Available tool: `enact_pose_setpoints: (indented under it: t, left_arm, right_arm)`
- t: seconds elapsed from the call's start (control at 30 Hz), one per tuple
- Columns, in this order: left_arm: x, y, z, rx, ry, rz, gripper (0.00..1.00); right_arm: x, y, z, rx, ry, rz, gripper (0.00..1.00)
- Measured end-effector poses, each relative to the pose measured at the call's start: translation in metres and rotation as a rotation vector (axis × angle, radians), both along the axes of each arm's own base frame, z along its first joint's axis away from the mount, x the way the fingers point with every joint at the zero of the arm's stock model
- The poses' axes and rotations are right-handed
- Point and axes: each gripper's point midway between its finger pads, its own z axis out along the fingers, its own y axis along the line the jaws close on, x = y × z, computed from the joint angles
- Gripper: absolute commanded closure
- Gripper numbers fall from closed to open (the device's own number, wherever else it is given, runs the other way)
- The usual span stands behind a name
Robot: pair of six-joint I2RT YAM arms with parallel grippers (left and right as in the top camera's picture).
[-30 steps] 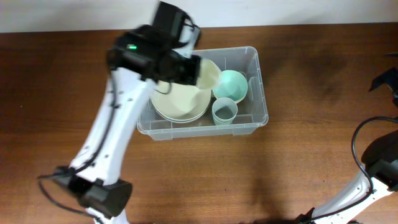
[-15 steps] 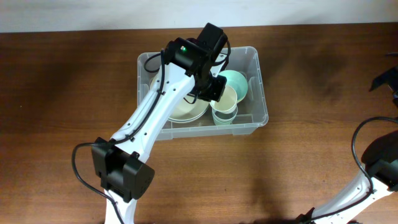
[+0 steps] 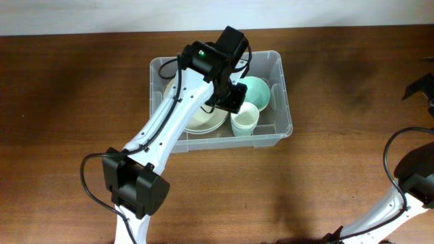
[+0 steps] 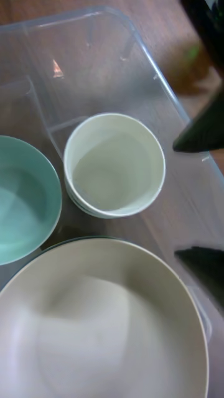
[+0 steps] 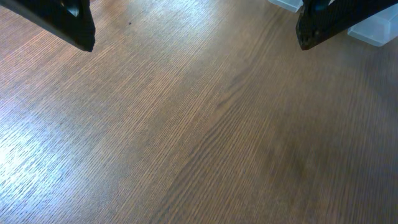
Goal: Pack container
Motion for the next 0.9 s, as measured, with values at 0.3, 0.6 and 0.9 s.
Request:
enact_pose_setpoints:
  t: [0.3, 0.6, 0.9]
  left_arm:
    - [-0.004, 0.008, -0.001, 0.029, 0.019, 0.007, 0.01]
    - [0.005, 0.074, 0.034, 0.069, -0.016, 0.142, 0.01]
    - [-0.025, 0.117, 0.151, 0.015, -0.335, 0.215, 0.01]
  right_arm:
    - [0.000, 0.000, 0.000, 0.000, 0.001, 0.000, 0.01]
    - [0.000, 0.000, 0.000, 0.000, 0.001, 0.001, 0.01]
    - [0.000, 0.000, 0.000, 0.000, 0.001, 0.000, 0.01]
